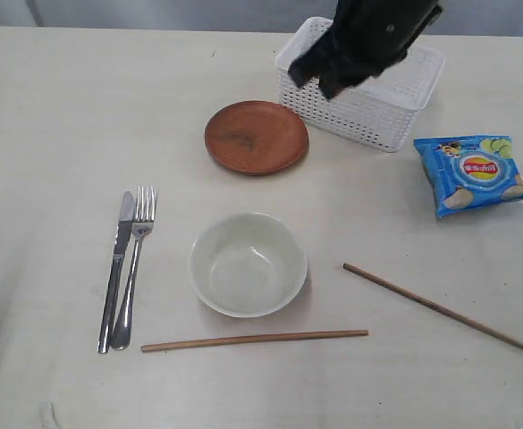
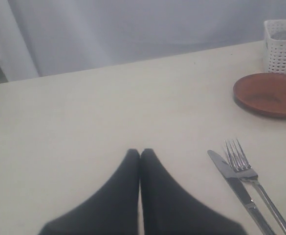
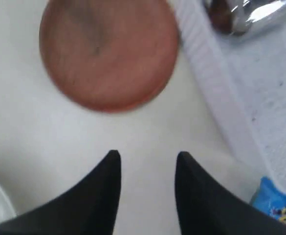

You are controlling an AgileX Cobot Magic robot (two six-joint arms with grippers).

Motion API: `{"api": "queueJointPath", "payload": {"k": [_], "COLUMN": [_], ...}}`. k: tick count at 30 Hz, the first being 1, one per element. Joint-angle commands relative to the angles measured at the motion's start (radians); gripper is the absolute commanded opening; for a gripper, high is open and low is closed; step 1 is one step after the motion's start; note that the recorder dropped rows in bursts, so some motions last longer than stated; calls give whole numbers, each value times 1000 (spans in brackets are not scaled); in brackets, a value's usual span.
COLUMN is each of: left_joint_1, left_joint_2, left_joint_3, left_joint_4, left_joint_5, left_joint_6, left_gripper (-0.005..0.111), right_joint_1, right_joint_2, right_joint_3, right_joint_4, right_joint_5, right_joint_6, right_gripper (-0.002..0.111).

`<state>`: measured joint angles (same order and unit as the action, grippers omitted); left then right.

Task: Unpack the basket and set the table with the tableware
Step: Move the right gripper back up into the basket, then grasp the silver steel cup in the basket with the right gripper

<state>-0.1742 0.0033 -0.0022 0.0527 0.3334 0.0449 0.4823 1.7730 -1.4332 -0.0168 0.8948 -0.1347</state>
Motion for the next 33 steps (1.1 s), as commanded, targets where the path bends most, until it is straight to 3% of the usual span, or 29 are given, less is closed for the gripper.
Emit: {"api": "queueJointPath", "payload": {"k": [1, 2, 6, 7, 12, 17, 21, 27, 33], "left_joint_1": [2, 2, 2, 2, 2, 2, 2, 2, 2], "left_joint_2": [-3, -3, -3, -3, -3, -3, -3, -3, -3], "left_joint_3": [2, 2, 2, 2, 2, 2, 2, 2, 2], "left_joint_4": [-1, -1, -1, -1, -1, -1, -1, -1, -1], "left_joint_5": [-4, -4, -4, -4, -4, -4, -4, -4, -4], "left_joint_6": [0, 0, 0, 0, 0, 0, 0, 0, 0], "left_gripper": [0, 0, 0, 0, 0, 0, 0, 0, 0], "right_joint_1": [-227, -260, -368, -383, -410, -408, -408, -383, -327], "right_joint_2": [80, 105, 262, 306, 507, 648, 710, 756, 759], "right_joint_3": [-183, -215, -378, -420, -623, -772, -816, -816, -816], "right_joint_4": [357, 421, 619, 648, 707, 707, 686, 677, 566], "right_joint_5": [-4, 17, 137, 167, 259, 218, 200, 202, 124], "right_joint_6": [-136, -167, -231, -231, -247, -271, -146, -74, 59], "right_gripper": [22, 25, 57, 61, 57, 57, 60, 73, 75]}}
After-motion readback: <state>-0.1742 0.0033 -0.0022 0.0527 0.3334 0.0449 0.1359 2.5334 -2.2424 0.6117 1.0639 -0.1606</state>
